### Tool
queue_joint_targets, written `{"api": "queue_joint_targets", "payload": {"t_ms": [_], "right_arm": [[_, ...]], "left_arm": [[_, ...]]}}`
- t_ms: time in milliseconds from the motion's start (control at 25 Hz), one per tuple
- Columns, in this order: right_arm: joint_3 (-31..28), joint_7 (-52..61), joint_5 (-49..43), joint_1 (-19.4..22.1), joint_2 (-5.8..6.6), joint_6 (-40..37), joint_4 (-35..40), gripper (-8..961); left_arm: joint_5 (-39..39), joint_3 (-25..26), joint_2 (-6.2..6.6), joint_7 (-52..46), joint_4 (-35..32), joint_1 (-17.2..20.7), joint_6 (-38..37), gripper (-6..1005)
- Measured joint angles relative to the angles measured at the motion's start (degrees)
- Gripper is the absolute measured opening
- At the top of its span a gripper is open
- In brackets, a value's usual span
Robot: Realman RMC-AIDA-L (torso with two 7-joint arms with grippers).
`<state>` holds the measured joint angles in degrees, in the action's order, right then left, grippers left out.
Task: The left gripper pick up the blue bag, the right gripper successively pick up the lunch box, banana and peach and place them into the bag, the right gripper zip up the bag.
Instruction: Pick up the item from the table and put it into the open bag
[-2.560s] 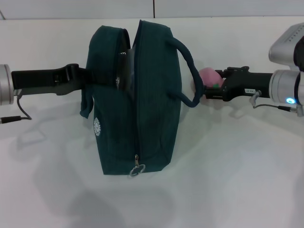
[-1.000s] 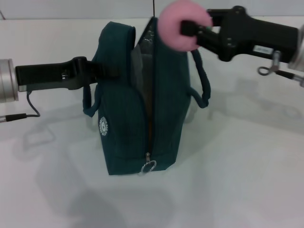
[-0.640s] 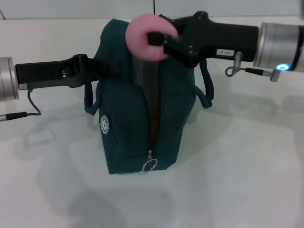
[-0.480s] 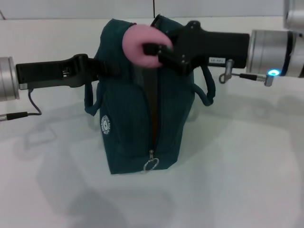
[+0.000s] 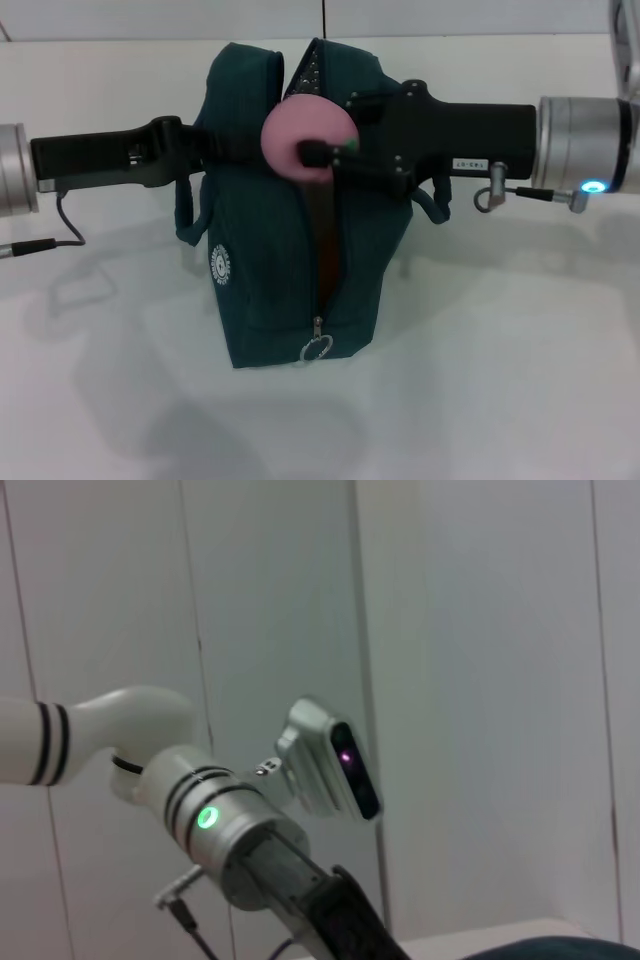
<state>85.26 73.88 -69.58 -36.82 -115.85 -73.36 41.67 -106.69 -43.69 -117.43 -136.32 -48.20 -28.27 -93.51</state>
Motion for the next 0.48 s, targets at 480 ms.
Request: {"api": "queue_joint_targets", "payload": {"t_ms": [480], "right_arm": [[-0.2,0.2,-0.5,2.0,0.31,-1.2,0.4,577]], "left_arm": [[0.0,0.8,0.18,0.3,0.0,0.3,0.1,33]]}}
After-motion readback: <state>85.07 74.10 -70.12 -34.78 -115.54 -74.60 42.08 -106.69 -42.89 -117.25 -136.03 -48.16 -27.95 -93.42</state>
